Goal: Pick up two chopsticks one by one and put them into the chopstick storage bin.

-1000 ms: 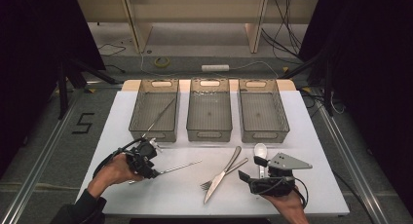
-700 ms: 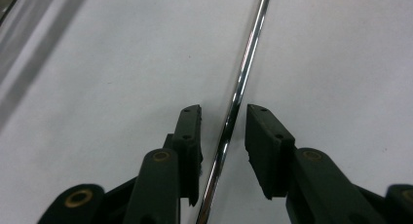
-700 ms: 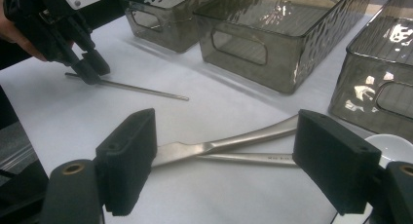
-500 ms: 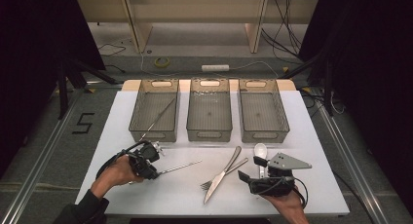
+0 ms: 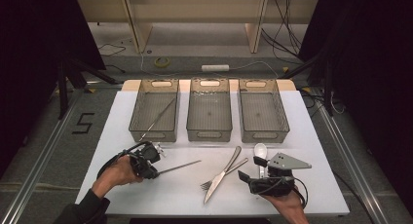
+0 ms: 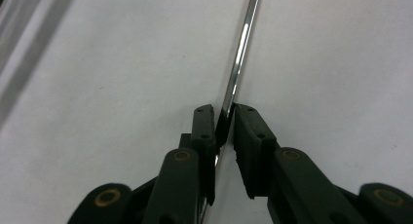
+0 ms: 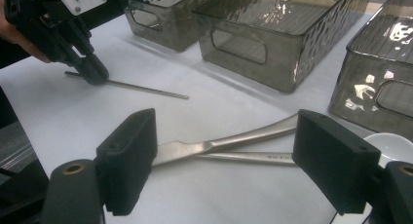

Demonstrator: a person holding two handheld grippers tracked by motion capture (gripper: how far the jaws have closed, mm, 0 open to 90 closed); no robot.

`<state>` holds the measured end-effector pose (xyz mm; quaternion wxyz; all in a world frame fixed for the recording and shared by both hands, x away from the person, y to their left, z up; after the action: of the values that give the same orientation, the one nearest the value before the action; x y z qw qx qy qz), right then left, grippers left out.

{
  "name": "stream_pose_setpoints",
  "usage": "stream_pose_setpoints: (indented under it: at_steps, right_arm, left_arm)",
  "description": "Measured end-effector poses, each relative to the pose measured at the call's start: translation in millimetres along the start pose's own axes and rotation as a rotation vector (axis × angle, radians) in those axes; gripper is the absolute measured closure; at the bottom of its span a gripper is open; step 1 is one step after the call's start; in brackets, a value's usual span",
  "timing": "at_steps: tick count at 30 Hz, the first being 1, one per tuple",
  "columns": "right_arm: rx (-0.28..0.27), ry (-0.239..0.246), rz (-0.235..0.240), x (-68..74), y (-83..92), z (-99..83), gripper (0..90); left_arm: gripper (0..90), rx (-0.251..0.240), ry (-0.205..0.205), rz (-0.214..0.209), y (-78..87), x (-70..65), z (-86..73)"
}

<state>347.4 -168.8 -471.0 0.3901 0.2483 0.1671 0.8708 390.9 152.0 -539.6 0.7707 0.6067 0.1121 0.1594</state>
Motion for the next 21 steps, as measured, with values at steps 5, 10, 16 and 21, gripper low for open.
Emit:
stream_pose_setpoints:
  at_steps: [5,10,16,21]
  right_arm:
    - [0.000,0.002,-0.001,-0.3,-0.1,-0.1,25.0]
    - [-0.003,-0.002,-0.003,0.0,-0.2,0.1,25.1]
    - [0.001,0.002,-0.002,-0.1,0.3,0.0,25.2]
    - [-0.002,0.004,-0.001,-0.3,0.4,0.3,25.3]
  left_arm:
    - [80.2,-0.002,-0.022,0.002,-0.1,-0.9,0.2]
    - [81.6,-0.006,-0.043,0.000,-0.3,-2.3,0.6]
    - [84.5,-0.009,-0.057,-0.009,-0.3,-2.3,0.2]
    - [84.7,-0.010,-0.059,-0.009,0.0,-2.5,0.2]
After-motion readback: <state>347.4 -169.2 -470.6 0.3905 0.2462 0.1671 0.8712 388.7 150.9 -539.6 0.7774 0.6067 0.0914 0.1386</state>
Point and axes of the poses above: each handheld gripper's, and its own axes: y roughly backward along the jaws, z roughly out of its top, x roughly to its left, the point moved 8 cm from there along -y, roughly forward along the jaws, and after that the axes turned 11 degrees about -y, right-handed, at the moved point
